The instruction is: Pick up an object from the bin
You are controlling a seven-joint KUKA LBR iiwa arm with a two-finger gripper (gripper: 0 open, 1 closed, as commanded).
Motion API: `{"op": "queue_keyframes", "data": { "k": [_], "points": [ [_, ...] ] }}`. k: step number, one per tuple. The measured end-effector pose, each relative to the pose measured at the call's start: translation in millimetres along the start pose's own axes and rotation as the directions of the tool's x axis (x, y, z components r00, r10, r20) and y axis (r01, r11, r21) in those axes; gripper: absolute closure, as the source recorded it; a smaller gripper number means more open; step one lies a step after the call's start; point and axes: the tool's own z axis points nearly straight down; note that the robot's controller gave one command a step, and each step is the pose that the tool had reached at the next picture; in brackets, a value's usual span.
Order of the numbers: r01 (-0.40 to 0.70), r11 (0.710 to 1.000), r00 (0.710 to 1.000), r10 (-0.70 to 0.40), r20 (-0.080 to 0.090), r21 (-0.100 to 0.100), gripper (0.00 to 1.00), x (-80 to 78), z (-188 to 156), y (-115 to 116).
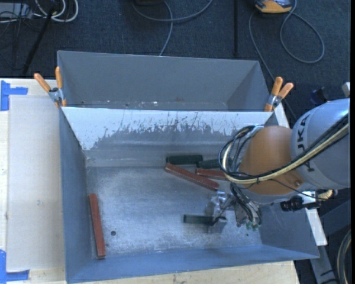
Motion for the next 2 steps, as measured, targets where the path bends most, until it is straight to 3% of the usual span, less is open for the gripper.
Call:
{"op": "queue_keyframes", "data": {
  "k": [1, 2],
  "points": [
    [-0.191, 0.982, 0.982, 0.191, 0.01, -0.002, 1.0, -9.1, -144, 4],
    [-0.199, 0.98, 0.98, 0.199, 0.003, -0.001, 1.0, 20.6, -170, 3]
  ]
}}
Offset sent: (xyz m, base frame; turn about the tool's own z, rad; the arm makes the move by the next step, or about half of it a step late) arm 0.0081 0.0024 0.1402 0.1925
